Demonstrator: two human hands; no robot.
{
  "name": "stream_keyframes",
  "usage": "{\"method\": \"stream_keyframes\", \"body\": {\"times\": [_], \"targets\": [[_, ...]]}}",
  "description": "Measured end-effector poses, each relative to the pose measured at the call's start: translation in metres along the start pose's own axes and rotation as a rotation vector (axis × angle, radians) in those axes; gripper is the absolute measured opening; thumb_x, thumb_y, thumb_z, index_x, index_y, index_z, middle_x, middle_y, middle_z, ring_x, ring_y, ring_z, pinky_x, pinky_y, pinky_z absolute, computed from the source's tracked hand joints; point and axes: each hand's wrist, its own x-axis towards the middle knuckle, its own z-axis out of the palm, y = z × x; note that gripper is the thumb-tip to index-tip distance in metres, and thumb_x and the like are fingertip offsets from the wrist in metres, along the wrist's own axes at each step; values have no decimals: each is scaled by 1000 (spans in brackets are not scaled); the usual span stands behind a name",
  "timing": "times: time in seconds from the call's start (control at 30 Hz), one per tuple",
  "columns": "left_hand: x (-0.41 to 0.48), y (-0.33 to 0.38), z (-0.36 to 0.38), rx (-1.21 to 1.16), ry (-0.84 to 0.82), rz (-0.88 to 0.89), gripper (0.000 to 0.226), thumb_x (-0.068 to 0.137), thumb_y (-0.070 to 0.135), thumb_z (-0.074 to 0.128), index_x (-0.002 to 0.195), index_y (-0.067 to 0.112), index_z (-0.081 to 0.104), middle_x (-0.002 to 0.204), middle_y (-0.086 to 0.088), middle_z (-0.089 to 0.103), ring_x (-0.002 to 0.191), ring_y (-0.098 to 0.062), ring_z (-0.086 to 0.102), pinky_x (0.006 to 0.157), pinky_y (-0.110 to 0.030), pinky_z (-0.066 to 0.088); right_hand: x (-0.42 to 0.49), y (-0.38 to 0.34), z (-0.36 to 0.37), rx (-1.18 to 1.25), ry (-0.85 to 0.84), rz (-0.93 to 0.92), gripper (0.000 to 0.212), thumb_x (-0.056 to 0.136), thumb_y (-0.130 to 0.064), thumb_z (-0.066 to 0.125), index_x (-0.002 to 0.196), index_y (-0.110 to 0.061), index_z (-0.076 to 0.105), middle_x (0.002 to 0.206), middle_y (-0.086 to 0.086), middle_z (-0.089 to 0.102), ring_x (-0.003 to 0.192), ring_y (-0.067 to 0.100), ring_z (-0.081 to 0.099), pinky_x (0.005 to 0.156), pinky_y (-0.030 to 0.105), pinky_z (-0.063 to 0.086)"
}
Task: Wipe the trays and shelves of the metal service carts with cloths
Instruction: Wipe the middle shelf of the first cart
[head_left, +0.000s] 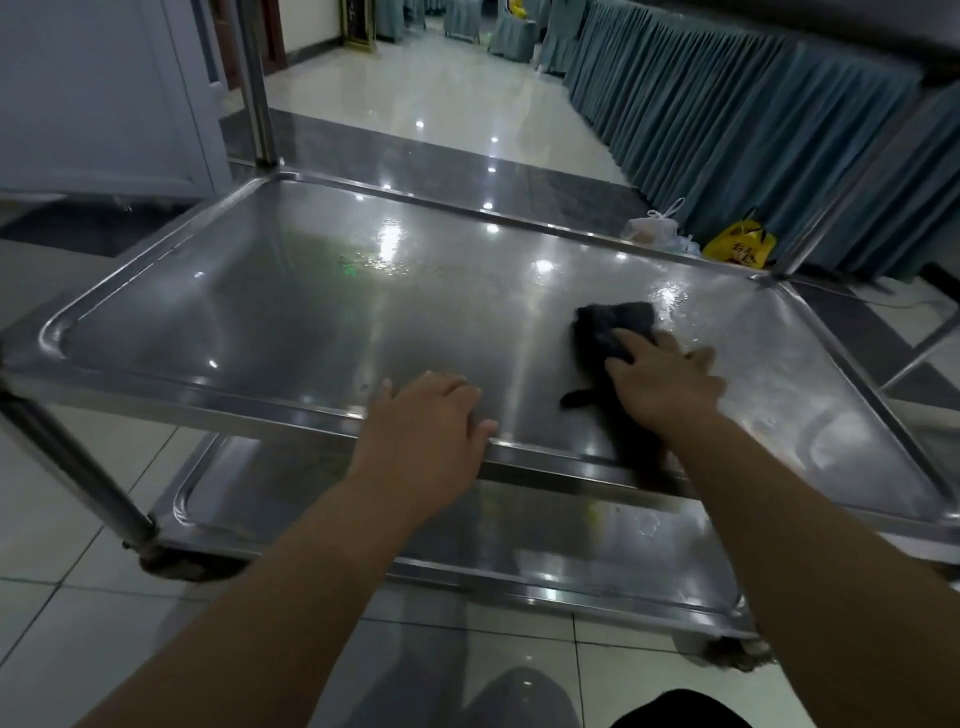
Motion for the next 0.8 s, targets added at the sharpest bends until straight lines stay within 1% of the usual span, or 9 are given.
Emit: {"method": "stream_keyframes", "body": {"times": [0.1, 0.17, 0.37, 0.43, 0.5, 0.57, 0.63, 0.7, 0.8], "targets": [[-1, 8, 8, 68, 37, -18, 31, 91, 41, 47, 109, 22, 65, 123, 3, 58, 120, -25, 49, 102, -49, 29, -28, -3, 10, 54, 44, -414, 44, 89, -56, 35, 133, -56, 33, 147, -15, 32, 117, 27, 32, 86, 35, 28], [0, 9, 10, 98, 61, -17, 28, 90, 39, 49, 103, 22, 68, 115, 1, 63, 109, -27, 56, 95, -47, 34, -27, 15, 7, 139, -1, -522, 46, 86, -60, 34, 131, -59, 36, 147, -20, 32, 111, 20, 30, 84, 28, 22], [3, 14, 14, 155, 107, -27, 25, 87, 34, 53, 88, 17, 71, 91, -2, 67, 80, -27, 61, 84, -48, 41, 16, 68, -1, 70, 17, 107, 46, 93, -47, 35, 138, -50, 29, 151, -5, 28, 124, 35, 26, 94, 46, 27], [4, 15, 15, 157, 111, -43, 26, 86, 34, 51, 86, 17, 70, 87, -2, 65, 76, -26, 59, 85, -49, 41, 8, 52, -2, 45, -18, 84, 47, 92, -47, 34, 139, -49, 27, 150, -2, 26, 126, 37, 24, 95, 49, 28], [4, 14, 16, 158, 108, -56, 25, 86, 34, 51, 87, 17, 70, 89, -3, 65, 78, -27, 60, 87, -50, 40, -14, 38, 2, 66, -17, -104, 47, 90, -52, 38, 136, -54, 28, 149, -7, 27, 123, 35, 28, 94, 46, 30], [3, 15, 17, 162, 113, -56, 22, 85, 32, 55, 88, 17, 71, 95, -5, 67, 82, -31, 62, 90, -53, 40, -42, 40, 8, 130, 19, -368, 46, 85, -58, 40, 130, -60, 34, 147, -14, 32, 119, 29, 32, 97, 40, 28], [3, 15, 19, 162, 118, -63, 19, 84, 30, 59, 88, 16, 72, 96, -7, 68, 82, -33, 63, 91, -56, 40, -53, 53, 3, 268, -23, -505, 40, 81, -58, 43, 120, -66, 40, 145, -17, 36, 112, 17, 32, 93, 27, 20], [3, 17, 19, 171, 117, -69, 18, 84, 28, 60, 88, 14, 72, 95, -8, 68, 80, -34, 64, 92, -57, 39, -43, 77, -3, 334, -67, -450, 36, 87, -49, 53, 115, -68, 39, 145, -16, 37, 105, 10, 28, 84, 20, 15], [1, 21, 19, 191, 126, -74, 18, 84, 25, 60, 88, 12, 72, 94, -10, 68, 80, -35, 64, 89, -56, 41, -23, 115, -9, 173, -8, -89, 42, 93, -45, 47, 131, -57, 36, 148, -11, 32, 118, 27, 30, 91, 36, 23]]}}
